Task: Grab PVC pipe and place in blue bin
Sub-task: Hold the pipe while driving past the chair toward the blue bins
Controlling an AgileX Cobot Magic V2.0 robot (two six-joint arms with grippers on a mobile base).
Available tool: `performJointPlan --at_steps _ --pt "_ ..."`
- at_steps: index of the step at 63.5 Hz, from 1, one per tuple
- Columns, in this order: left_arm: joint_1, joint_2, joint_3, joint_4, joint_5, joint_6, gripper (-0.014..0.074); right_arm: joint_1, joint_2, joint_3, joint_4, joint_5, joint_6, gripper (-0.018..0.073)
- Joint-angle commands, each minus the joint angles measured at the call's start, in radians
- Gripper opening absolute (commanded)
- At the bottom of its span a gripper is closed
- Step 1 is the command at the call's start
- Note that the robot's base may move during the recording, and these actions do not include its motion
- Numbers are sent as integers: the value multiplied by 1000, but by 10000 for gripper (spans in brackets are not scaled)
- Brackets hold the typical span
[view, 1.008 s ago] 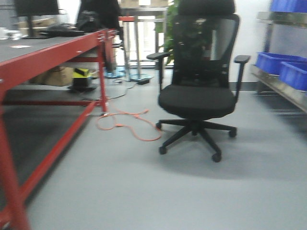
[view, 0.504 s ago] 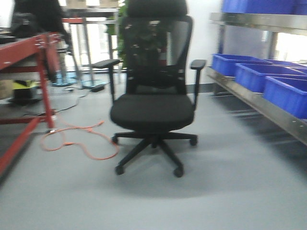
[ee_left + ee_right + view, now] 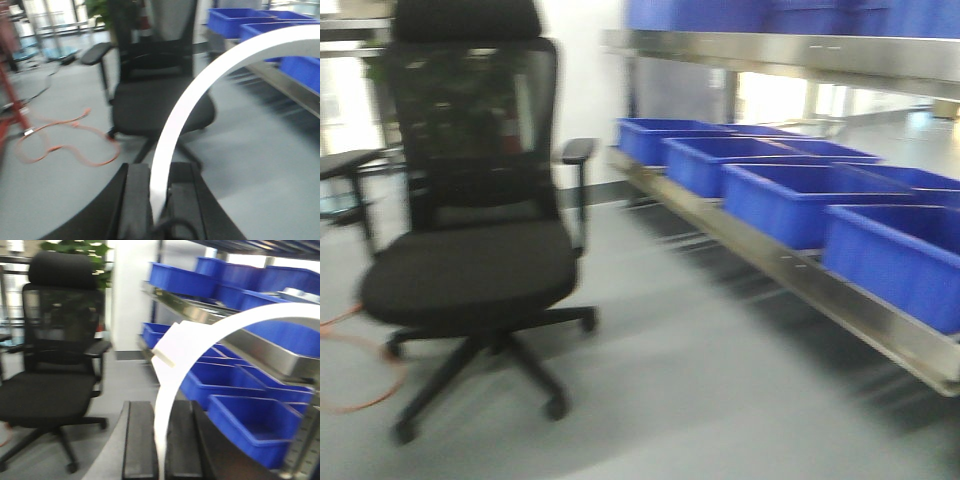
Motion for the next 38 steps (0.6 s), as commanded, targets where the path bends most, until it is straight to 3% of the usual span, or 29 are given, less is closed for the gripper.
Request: performJointPlan --at_steps 1,38 --pt "-2 -2 -3 -8 -24 0 -111 2 -5 1 -3 -24 1 -155" --pt "-2 -2 -3 -8 -24 0 -111 2 -5 1 -3 -24 1 -155"
